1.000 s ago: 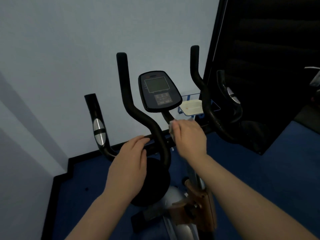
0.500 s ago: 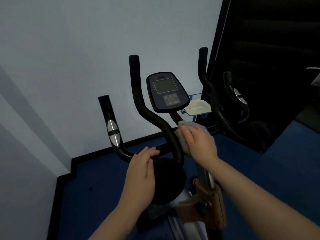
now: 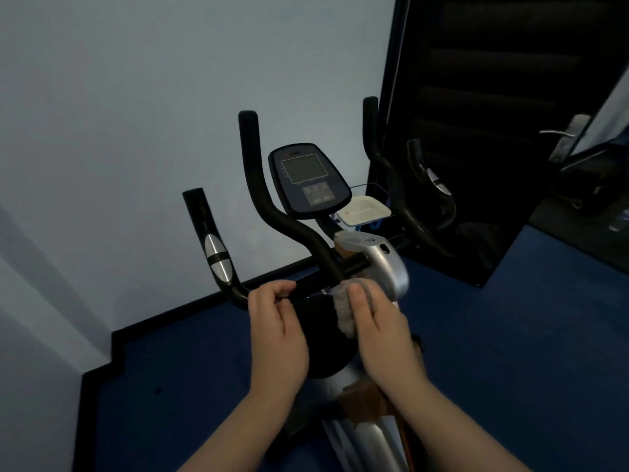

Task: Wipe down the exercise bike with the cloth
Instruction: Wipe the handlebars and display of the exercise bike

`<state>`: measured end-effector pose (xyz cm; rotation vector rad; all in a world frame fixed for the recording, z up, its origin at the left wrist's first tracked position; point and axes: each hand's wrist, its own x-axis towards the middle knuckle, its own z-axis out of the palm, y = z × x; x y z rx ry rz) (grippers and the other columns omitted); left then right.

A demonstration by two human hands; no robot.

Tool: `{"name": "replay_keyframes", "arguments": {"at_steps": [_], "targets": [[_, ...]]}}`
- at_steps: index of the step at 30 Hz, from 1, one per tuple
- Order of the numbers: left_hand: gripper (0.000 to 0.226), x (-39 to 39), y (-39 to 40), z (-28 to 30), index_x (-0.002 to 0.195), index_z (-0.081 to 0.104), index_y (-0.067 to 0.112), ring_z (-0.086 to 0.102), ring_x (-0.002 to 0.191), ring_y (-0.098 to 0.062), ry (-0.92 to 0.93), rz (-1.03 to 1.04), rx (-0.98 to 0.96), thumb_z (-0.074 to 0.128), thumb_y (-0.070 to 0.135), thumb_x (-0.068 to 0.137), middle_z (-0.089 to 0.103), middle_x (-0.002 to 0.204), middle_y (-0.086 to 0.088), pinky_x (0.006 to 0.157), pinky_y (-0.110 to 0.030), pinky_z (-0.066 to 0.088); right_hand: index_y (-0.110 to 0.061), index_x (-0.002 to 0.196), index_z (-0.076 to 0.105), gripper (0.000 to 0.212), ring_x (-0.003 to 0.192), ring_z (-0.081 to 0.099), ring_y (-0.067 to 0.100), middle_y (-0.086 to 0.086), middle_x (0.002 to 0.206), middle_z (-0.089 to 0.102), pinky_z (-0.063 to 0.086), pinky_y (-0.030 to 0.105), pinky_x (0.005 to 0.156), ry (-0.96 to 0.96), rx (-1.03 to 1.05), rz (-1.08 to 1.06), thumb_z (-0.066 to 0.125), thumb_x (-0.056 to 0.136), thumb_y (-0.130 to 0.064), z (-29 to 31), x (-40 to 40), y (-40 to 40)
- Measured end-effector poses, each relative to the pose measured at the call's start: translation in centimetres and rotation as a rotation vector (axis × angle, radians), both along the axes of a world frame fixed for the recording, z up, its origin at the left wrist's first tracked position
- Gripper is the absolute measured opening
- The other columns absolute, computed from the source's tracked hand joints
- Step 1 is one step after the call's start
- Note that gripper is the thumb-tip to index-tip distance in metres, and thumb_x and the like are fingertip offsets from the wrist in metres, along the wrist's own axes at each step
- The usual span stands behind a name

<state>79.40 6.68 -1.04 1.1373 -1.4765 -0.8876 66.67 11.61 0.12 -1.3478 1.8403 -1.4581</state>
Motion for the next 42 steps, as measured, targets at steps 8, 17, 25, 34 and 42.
{"name": "replay_keyframes", "arguments": {"at_steps": [8,17,25,34,42], "targets": [[0.03,0.3,-0.6,-0.3,0.102,0.065,0.032,0.063,0.092,-0.01,0.025,-0.186,0.264,0.036,0.023,0.105,0.068,0.101,0.005,0.069,-0.02,0.046,-0.026,0.079,0.058,0.039,0.063,0.057,-0.005,-0.015,0.068,0.063,0.039,0.011,0.053,-0.105,-0.016,-0.26,0.036,0.099,-0.051,-1.3,1.6,-0.7],[0.034,0.2,-0.9,-0.1,0.103,0.069,0.029,0.064,0.095,-0.006,0.092,-0.204,0.301,0.035,0.023,0.106,0.069,0.103,0.007,0.081,-0.023,0.052,-0.023,0.096,0.058,0.024,0.074,0.059,-0.012,-0.007,0.086,0.063,0.043,0.006,0.063,-0.494,-0.178,-0.468,0.038,0.103,-0.034,-2.9,5.5,0.5],[0.032,0.2,-0.8,-0.3,0.109,0.068,0.027,0.065,0.097,-0.009,0.144,-0.211,0.314,0.036,0.026,0.106,0.069,0.104,0.005,0.076,-0.023,0.049,-0.021,0.102,0.054,0.011,0.08,0.058,-0.013,-0.011,0.085,0.06,0.042,0.004,0.064,-0.161,-0.133,-0.26,0.046,0.102,-0.028,-1.6,2.9,0.1],[0.051,1.0,2.1,-1.9,0.125,0.055,0.044,0.053,0.11,0.016,0.236,-0.223,0.28,0.024,0.064,0.09,0.061,0.116,0.029,0.09,-0.005,0.04,-0.013,0.107,0.056,0.032,0.09,0.058,0.028,0.008,0.106,0.062,0.042,0.036,0.07,0.835,0.42,0.231,0.036,0.103,-0.037,4.0,2.4,-6.3],[0.053,2.4,2.7,-2.7,0.109,0.064,0.019,0.066,0.103,-0.012,0.309,-0.088,0.354,0.025,0.052,0.094,0.069,0.109,-0.003,0.093,-0.026,0.052,-0.023,0.103,0.052,0.019,0.086,0.06,0.016,-0.003,0.093,0.063,0.049,0.042,0.08,0.66,0.331,0.727,0.044,0.1,-0.041,4.9,-0.5,-5.8]]}}
